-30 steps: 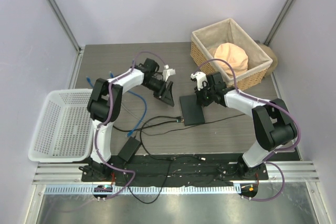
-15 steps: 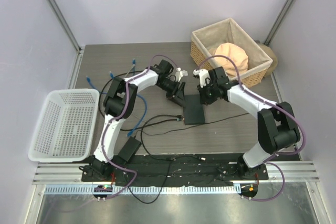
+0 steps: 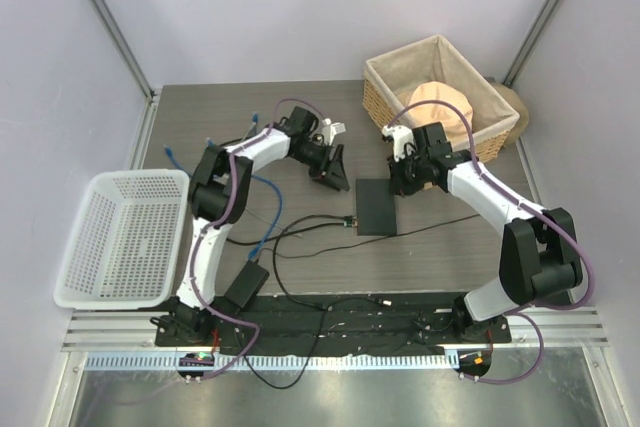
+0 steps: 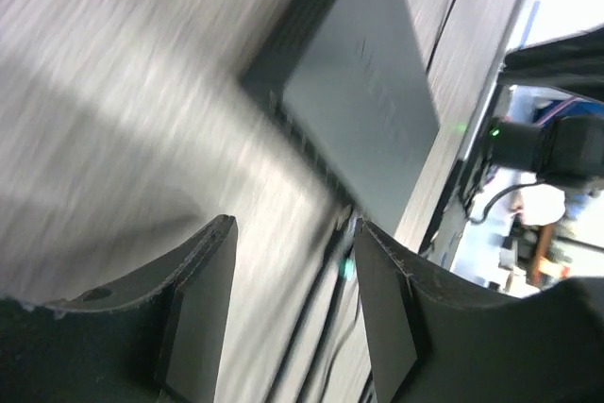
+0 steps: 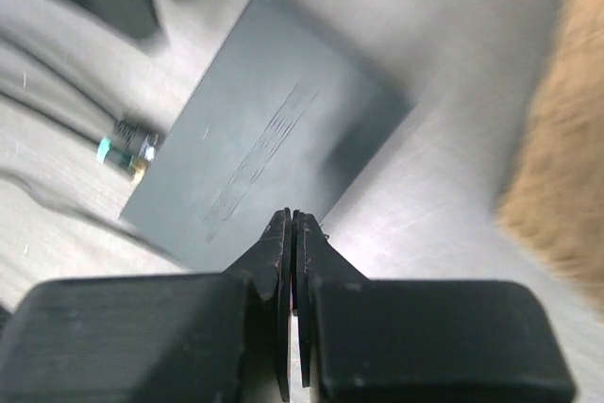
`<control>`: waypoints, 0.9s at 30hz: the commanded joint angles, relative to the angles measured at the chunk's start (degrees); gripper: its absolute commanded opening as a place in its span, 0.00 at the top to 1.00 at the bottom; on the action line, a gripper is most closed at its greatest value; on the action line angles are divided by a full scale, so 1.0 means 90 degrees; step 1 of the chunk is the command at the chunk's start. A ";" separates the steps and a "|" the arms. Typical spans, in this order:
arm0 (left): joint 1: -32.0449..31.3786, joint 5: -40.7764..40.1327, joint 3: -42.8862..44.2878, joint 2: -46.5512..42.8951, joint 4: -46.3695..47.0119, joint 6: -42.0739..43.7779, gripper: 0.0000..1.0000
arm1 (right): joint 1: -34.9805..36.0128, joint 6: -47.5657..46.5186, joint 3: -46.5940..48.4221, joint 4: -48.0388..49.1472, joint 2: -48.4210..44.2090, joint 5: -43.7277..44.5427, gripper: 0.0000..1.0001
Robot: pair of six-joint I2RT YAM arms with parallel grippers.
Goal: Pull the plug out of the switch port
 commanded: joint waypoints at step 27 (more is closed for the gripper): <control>-0.0588 -0.0177 -0.1152 -0.0413 0.0049 0.0407 0.50 | 0.0370 -0.0465 -0.1057 0.0178 0.0728 0.0367 0.99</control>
